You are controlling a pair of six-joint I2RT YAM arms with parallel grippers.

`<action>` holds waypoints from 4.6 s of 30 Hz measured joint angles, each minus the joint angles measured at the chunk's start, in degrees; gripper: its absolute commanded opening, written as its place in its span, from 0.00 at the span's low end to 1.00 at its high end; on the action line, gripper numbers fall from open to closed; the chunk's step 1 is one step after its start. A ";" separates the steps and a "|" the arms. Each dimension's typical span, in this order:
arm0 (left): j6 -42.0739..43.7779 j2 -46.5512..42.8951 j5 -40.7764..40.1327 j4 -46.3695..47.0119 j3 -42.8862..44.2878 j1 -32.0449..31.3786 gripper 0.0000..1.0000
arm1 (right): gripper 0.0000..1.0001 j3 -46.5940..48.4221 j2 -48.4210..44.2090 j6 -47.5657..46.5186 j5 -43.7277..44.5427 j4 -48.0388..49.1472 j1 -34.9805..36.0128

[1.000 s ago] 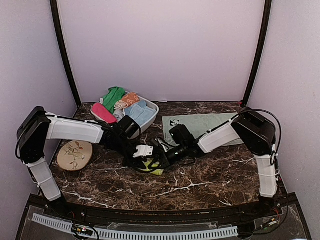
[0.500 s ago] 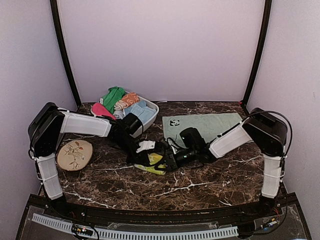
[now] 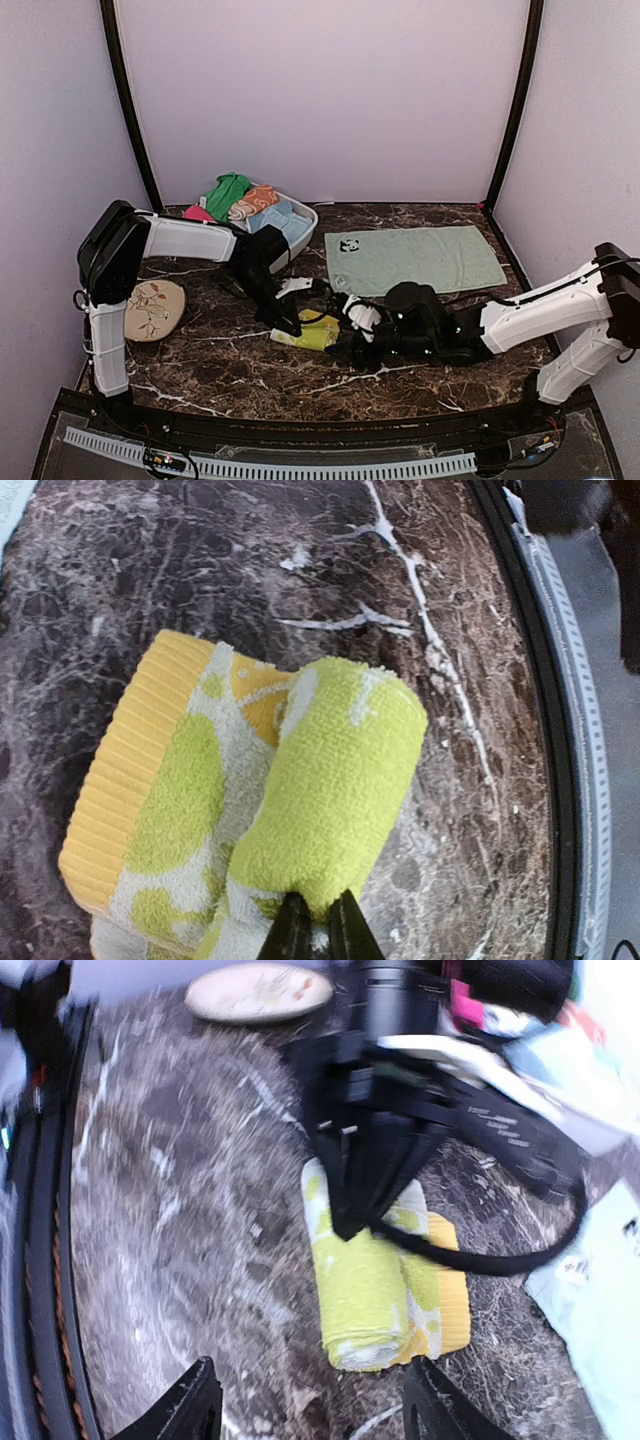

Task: Roll the towels
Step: Roll the towel at the center of the board, then place the towel in the storage box.

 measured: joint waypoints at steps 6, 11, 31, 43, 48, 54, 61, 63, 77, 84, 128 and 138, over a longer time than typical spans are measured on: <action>-1.16 2.25 3.98 -3.89 1.18 -1.03 0.10 | 0.62 1.25 4.11 -16.20 17.99 -3.50 13.88; -2.49 5.11 4.13 -7.69 5.33 -1.44 0.10 | 0.61 5.14 14.36 -29.16 25.81 -0.35 14.78; 1.25 10.10 6.34 -15.85 12.74 1.31 0.39 | 0.39 10.23 28.57 -37.48 25.66 14.10 7.78; 2.45 0.61 3.23 -7.34 1.20 9.01 0.46 | 0.22 15.39 27.54 -12.98 0.15 5.44 -3.19; 3.19 -11.78 -3.17 -2.91 -8.20 12.50 0.52 | 0.17 16.28 27.67 -4.96 -9.62 4.15 -7.58; 4.79 -22.86 -6.16 1.36 -13.51 9.64 0.50 | 0.10 21.75 31.32 3.15 -23.28 -0.35 -13.22; 6.80 -23.06 -17.03 10.43 -18.80 -4.39 0.51 | 0.11 29.27 36.11 8.13 -33.62 -6.84 -16.81; 7.06 -22.77 -20.57 14.32 -19.61 -6.45 0.51 | 0.11 29.62 36.54 9.53 -35.56 -7.06 -17.57; 13.29 -16.92 -35.19 33.62 -22.08 -11.67 0.50 | 0.10 28.02 37.51 24.35 -45.83 -3.28 -21.05; 15.23 -16.06 -38.29 40.57 -24.76 -12.11 0.50 | 0.10 26.47 37.90 32.98 -48.70 1.07 -21.62; 17.07 -21.18 -48.48 46.80 -29.90 -12.52 0.00 | 0.28 29.49 32.70 46.27 -54.12 2.16 -18.71; 18.23 -29.88 -53.51 37.59 -29.11 -1.20 0.00 | 0.47 32.54 23.74 37.86 -46.38 -6.03 -24.57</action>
